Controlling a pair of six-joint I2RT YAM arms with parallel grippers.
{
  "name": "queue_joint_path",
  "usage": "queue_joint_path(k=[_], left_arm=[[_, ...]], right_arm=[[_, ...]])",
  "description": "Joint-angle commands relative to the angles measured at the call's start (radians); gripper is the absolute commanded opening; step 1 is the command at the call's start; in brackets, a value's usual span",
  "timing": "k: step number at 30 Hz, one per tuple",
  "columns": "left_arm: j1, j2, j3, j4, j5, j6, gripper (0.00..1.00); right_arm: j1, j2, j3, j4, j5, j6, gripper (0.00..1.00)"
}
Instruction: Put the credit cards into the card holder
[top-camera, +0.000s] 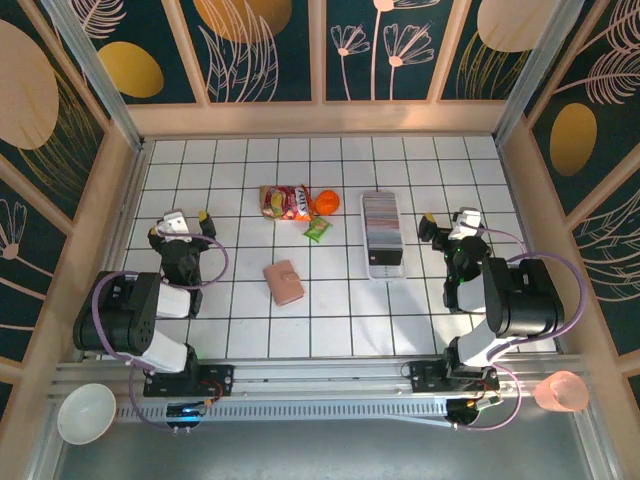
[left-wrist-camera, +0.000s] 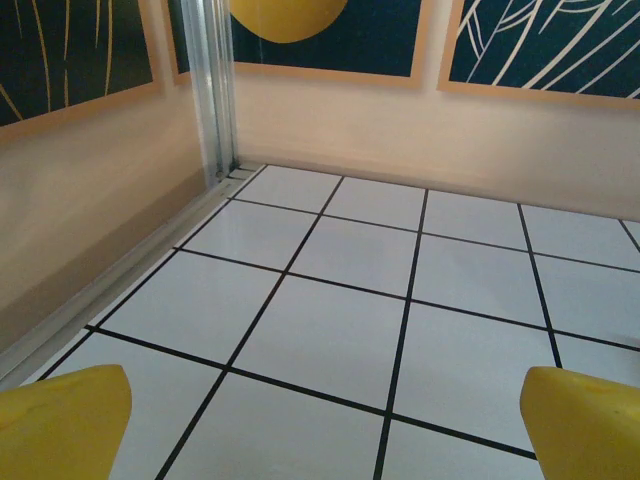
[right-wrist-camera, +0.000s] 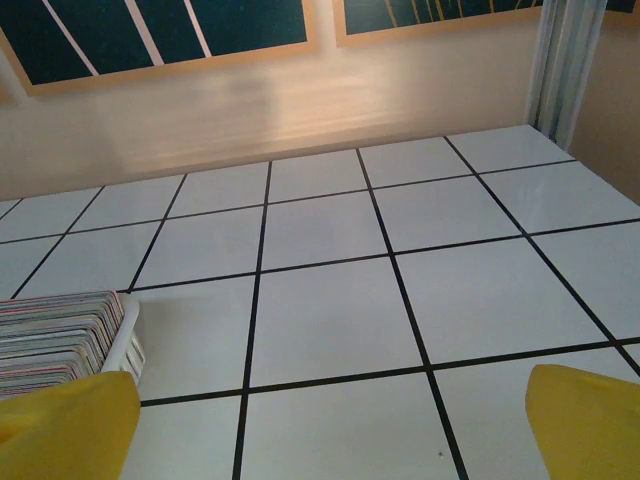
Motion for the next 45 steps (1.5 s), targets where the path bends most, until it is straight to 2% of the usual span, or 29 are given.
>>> queue_joint_path(k=[1,29,33,34,35,37,39,42,45], left_arm=[[0.010,-0.001,-0.001,0.040,0.001,-0.006,0.99],[0.010,-0.001,0.000,0.039,0.001,-0.005,0.99],[0.010,-0.008,-0.001,0.039,-0.003,-0.007,0.99],[0.010,-0.033,0.009,-0.005,0.001,-0.006,0.99],[0.011,-0.077,0.030,-0.085,0.011,0.000,0.99],[0.010,-0.187,0.120,-0.376,-0.017,-0.052,0.99],[0.010,-0.274,0.208,-0.609,-0.066,-0.157,0.99],[0.010,-0.393,0.226,-0.720,-0.035,-0.313,0.99],[0.010,-0.519,0.197,-0.863,-0.051,-0.593,0.99]], right_arm=[[-0.001,-0.010,0.013,0.007,0.014,0.007,0.99],[0.000,-0.010,0.012,0.010,0.015,0.006,0.99],[0.043,-0.072,-0.021,0.025,0.054,-0.037,0.99],[0.079,-0.117,-0.037,0.014,0.098,-0.072,0.99],[0.133,-0.190,-0.034,-0.055,0.165,-0.119,0.99],[0.220,-0.319,0.007,-0.263,0.286,-0.166,0.99],[0.252,-0.434,0.067,-0.478,0.382,-0.093,0.99],[0.196,-0.572,0.173,-0.843,0.364,0.187,0.99],[0.113,-0.645,0.260,-1.163,0.362,0.472,0.99]])
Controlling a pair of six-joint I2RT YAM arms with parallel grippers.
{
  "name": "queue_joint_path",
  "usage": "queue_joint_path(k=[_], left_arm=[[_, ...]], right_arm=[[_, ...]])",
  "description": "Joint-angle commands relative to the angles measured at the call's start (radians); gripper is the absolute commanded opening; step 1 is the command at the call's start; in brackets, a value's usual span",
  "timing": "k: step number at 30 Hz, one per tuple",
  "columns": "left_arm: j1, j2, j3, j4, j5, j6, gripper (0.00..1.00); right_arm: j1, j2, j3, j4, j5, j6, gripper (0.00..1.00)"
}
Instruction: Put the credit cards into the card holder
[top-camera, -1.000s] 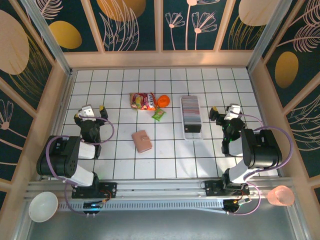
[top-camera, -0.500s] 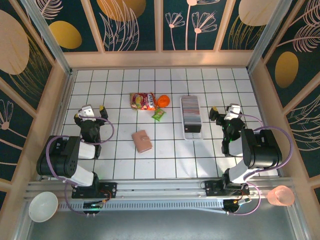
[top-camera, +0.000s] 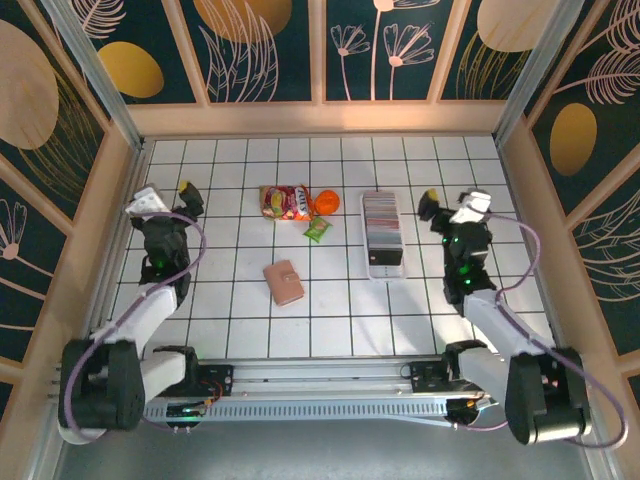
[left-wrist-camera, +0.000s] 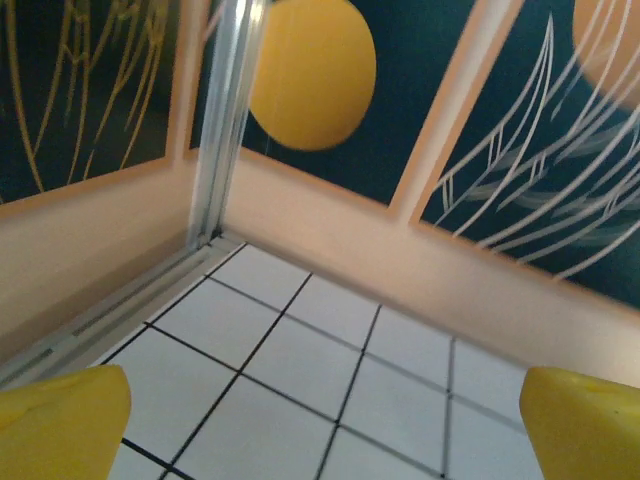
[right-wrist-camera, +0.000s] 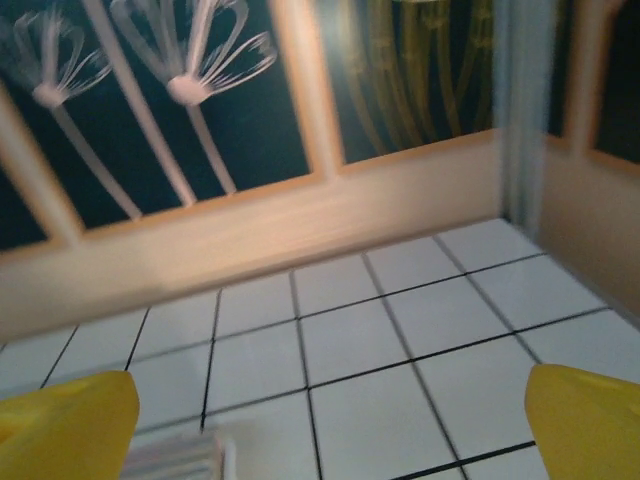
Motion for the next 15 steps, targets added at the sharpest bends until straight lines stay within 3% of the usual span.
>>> queue_joint_path(k=[1,4,6,10,13,15], left_arm=[[0.006,-0.106,-0.052,-0.231,0.028,-0.303,0.99],[0.005,-0.202,-0.103,-0.212,0.203,-0.368,0.99],[0.005,-0.259,-0.116,-0.279,0.247,-0.461,0.99],[0.005,-0.332,-0.092,-0.498,0.356,-0.496,0.95],[0.002,-0.314,-0.101,-0.536,0.528,-0.515,0.92],[-0.027,-0.265,-0.101,-0.565,0.567,-0.547,0.80]], right_arm=[[-0.091,-0.063,0.077,-0.495,0.025,0.327,0.99],[-0.144,-0.101,0.119,-0.595,-0.085,0.354,0.99],[-0.149,-0.130,0.147,-0.645,-0.161,0.350,0.99],[-0.142,-0.175,0.186,-0.684,-0.422,0.348,0.98],[-0.067,-0.173,0.192,-0.652,-0.588,0.370,0.91],[0.073,-0.155,0.203,-0.639,-0.544,0.387,0.84]])
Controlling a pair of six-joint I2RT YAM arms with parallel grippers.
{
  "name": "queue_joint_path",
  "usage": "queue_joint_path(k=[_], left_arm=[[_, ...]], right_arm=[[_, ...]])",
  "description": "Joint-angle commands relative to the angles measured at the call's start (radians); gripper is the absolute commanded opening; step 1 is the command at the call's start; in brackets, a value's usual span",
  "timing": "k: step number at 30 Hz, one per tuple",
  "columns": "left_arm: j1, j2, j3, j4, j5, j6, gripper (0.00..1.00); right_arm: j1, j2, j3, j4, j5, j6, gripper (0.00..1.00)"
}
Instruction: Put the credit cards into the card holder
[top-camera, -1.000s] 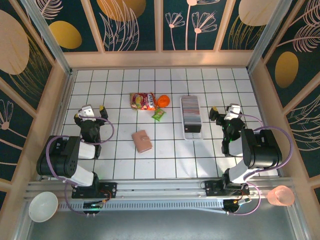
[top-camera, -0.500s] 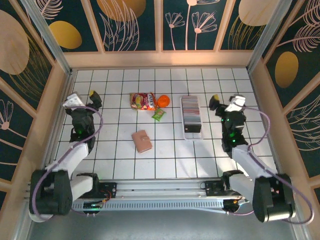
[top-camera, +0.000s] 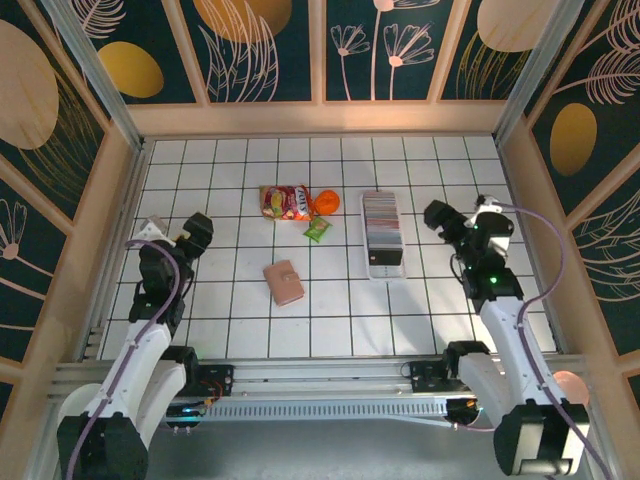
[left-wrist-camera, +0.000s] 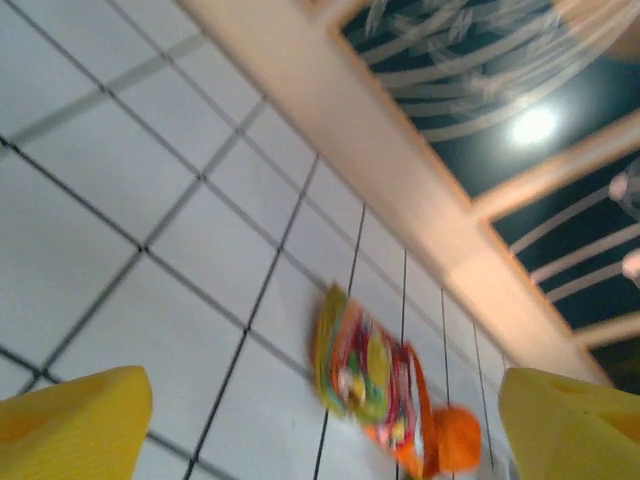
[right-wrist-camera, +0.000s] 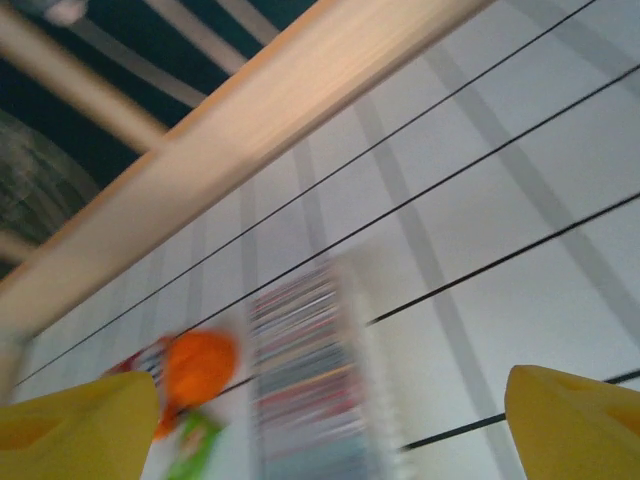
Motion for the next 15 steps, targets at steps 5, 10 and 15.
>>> queue_joint_path(k=[5,10,15], left_arm=[[-0.262,0.173,0.041,-0.126,0.148,-0.102,0.79],[-0.406,0.195,0.007,-0.156,0.086,-0.137,0.71],[-0.436,0.174,-0.015,-0.236,0.101,-0.143,0.69]], right_arm=[[0.462,0.157,0.078,0.026,0.034,0.066,0.50],[0.660,0.398,0.144,0.026,0.114,0.139,0.30],[0.772,0.629,0.227,0.091,0.109,0.194,0.20]])
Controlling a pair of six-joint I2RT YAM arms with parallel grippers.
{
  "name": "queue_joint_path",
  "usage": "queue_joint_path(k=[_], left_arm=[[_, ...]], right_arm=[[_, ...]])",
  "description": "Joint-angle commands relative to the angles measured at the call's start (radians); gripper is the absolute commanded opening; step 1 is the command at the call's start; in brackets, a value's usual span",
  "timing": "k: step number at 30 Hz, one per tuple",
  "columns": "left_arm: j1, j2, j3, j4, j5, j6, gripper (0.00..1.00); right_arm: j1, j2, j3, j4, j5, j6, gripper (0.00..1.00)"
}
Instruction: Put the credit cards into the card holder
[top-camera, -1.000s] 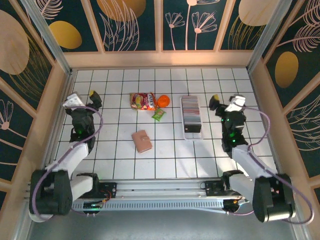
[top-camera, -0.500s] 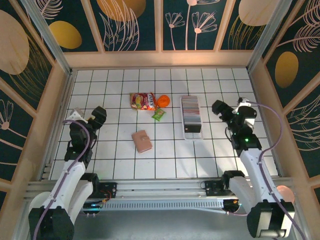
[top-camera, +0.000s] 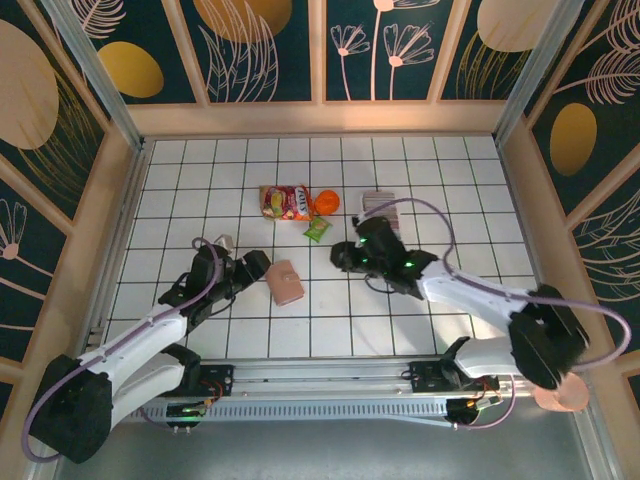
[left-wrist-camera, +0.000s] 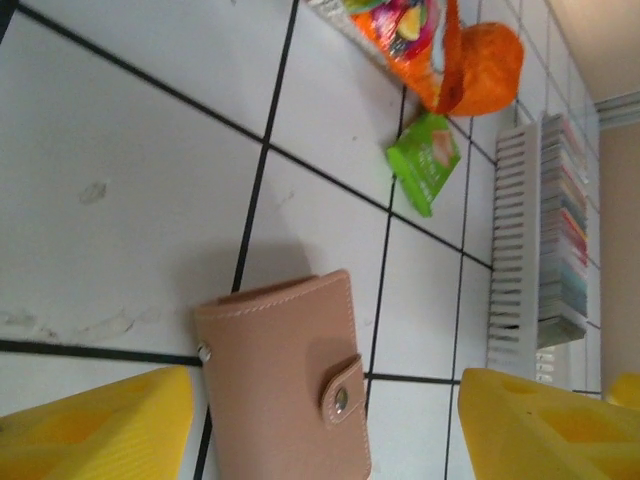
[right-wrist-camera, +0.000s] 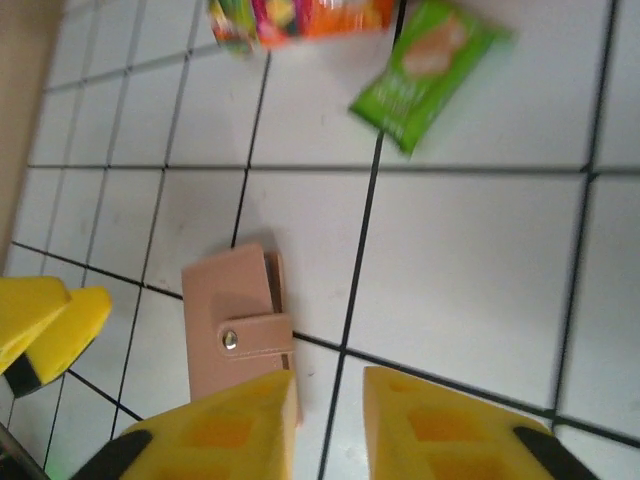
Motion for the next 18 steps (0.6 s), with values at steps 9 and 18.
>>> queue_joint_path(k=[9,18], left_arm=[[-0.020,-0.087,-0.058,-0.131,0.002,-0.005,0.62],[-0.040,-0.028,-0.040,-0.101,0.060,0.026,0.59]], right_arm=[[0.117,0.342,0.251,0.071,-0.009,0.054,0.07],[0.117,0.442,0.259,0.120,-0.031,0.072,0.06]])
